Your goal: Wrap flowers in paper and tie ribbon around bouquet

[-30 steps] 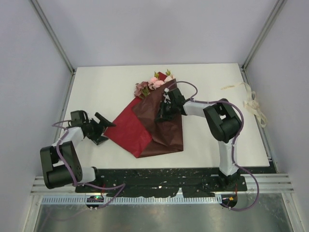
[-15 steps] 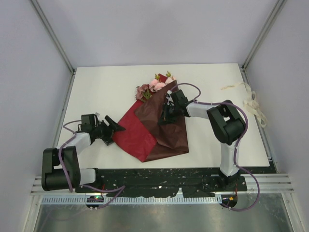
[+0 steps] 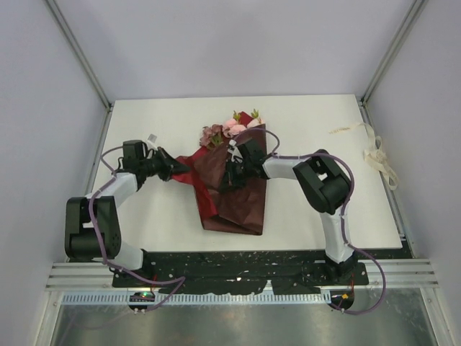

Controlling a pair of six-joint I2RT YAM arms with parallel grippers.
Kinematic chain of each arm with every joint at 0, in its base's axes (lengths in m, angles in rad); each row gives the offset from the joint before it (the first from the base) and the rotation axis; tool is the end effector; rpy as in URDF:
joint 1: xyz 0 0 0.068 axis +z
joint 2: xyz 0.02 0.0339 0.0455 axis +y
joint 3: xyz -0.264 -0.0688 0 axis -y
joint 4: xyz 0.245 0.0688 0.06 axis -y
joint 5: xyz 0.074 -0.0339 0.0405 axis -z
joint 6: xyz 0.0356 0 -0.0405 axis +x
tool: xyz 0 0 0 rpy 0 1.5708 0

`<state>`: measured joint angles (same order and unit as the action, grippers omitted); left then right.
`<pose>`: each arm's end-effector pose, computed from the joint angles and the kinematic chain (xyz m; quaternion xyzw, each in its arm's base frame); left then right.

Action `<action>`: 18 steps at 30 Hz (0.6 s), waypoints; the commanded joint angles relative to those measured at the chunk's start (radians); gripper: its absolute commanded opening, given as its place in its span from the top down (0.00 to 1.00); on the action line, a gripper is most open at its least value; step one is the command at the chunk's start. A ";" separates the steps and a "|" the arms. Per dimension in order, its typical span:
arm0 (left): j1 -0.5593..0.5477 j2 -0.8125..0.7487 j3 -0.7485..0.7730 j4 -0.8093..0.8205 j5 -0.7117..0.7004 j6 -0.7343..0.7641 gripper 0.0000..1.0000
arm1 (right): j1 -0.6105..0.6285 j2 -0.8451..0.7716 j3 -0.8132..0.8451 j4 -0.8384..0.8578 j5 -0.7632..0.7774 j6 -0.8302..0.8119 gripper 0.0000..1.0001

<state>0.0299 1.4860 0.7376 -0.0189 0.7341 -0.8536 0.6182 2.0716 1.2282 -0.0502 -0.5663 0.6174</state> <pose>0.2909 -0.0152 0.1841 -0.2404 0.8366 -0.4488 0.2022 0.3309 0.2588 0.1209 -0.0932 0.9056 0.3996 0.1073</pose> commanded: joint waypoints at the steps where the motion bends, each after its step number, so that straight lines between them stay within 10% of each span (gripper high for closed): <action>1: -0.062 -0.018 0.083 0.132 0.128 -0.094 1.00 | 0.023 0.114 0.083 0.006 0.006 -0.018 0.93; 18: -0.202 0.324 0.221 0.023 -0.024 -0.043 1.00 | 0.023 0.091 0.077 0.003 -0.029 -0.090 0.86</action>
<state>-0.1577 1.7519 0.8890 0.1345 0.7731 -0.9833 0.6395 2.1773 1.3460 0.0063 -0.6464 0.5880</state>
